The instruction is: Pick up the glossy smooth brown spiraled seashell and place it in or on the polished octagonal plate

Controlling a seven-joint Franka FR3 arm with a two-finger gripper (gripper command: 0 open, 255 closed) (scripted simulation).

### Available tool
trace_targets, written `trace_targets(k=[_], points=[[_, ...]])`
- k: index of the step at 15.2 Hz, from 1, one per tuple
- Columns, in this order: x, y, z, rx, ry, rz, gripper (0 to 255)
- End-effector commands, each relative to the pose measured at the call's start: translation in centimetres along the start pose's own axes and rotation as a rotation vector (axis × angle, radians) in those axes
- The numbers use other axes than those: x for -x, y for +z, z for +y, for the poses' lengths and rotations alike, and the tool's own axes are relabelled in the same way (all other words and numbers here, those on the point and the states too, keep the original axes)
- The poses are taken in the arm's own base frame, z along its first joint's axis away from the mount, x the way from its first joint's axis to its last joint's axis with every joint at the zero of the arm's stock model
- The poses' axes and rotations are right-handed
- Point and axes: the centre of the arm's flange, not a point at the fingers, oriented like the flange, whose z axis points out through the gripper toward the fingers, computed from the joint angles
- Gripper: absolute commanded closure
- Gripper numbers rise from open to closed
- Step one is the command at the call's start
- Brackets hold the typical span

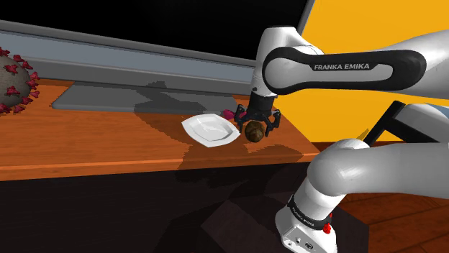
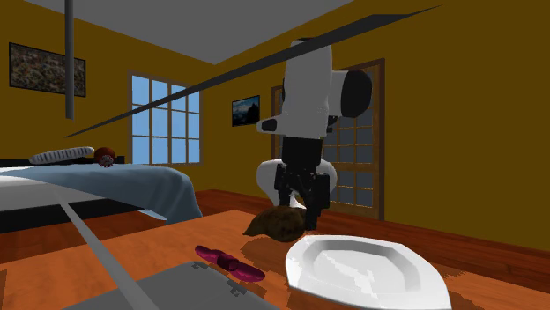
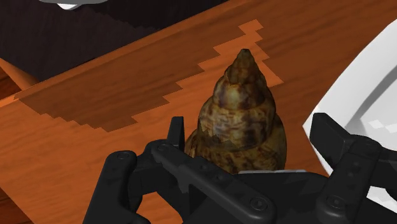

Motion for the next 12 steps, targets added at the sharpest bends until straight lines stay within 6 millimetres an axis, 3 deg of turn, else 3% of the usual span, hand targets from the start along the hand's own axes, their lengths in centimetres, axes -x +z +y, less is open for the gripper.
trace_targets(k=[1, 2, 3, 12], points=[[0.00, 0.00, 0.00, 0.000, 0.000, 0.000, 0], [0.00, 0.00, 0.00, 0.000, 0.000, 0.000, 0], [0.00, 0.00, 0.00, 0.000, 0.000, 0.000, 255], [0.00, 0.00, 0.00, 0.000, 0.000, 0.000, 255]])
